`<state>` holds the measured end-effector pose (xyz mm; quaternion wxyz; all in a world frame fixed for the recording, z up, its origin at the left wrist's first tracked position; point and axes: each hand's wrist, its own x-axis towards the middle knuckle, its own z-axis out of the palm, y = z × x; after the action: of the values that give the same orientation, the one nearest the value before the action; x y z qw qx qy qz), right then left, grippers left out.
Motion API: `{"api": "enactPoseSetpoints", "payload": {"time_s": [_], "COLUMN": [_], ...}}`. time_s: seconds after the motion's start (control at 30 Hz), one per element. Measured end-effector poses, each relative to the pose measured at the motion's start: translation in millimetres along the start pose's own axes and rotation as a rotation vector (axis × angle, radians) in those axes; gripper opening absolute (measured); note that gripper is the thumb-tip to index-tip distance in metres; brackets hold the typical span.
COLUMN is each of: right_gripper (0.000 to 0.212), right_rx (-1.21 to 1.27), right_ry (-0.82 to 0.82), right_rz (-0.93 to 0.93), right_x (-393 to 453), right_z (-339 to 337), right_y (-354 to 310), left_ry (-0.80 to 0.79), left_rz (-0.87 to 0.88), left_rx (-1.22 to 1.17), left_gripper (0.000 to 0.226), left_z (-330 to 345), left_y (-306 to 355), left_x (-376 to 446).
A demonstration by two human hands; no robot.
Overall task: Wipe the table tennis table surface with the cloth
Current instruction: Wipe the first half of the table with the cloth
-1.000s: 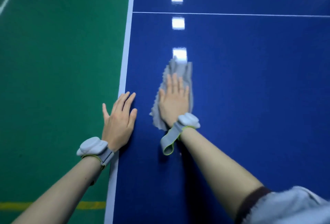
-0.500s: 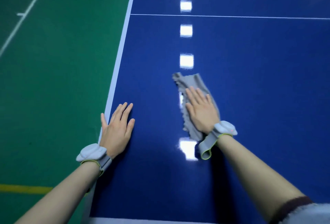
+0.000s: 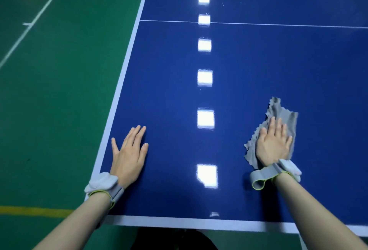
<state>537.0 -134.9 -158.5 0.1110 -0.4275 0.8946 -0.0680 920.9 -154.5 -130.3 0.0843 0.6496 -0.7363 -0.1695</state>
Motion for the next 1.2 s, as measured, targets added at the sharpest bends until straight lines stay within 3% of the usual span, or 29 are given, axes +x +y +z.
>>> {"api": "enactPoseSetpoints", "payload": {"time_s": [0.13,0.33,0.53,0.7,0.83,0.93,1.2], "right_gripper": [0.055,0.055,0.055,0.054,0.054,0.054,0.064], "right_rx": [0.028,0.063,0.046,-0.006,-0.060,-0.082,-0.087], "right_ry": [0.014,-0.042,-0.136,-0.217,-0.277,-0.213,-0.109], "right_rz": [0.051,-0.073,-0.427,-0.869,-1.053,-0.963,-0.461], "right_x": [-20,-42,-108,-191,-190,-158,-70], "right_z": [10,42,74,88,77,63,22], "right_y": [-39,-149,-257,-246,-192,-158,-44], "left_ry": [0.016,0.065,0.090,0.140,0.144,0.125,0.038], "left_rz": [-0.004,-0.044,-0.063,-0.224,-0.210,-0.140,0.004], "left_rx": [-0.037,-0.044,-0.064,-0.178,-0.126,-0.050,0.071], "left_gripper": [0.070,0.067,0.061,0.047,0.060,0.067,0.068], "left_z": [-4,-17,-25,-20,-21,-23,-20], "left_y": [-7,-33,-65,-78,-81,-78,-55], "left_x": [-6,-19,-33,-40,-47,-43,-49]}}
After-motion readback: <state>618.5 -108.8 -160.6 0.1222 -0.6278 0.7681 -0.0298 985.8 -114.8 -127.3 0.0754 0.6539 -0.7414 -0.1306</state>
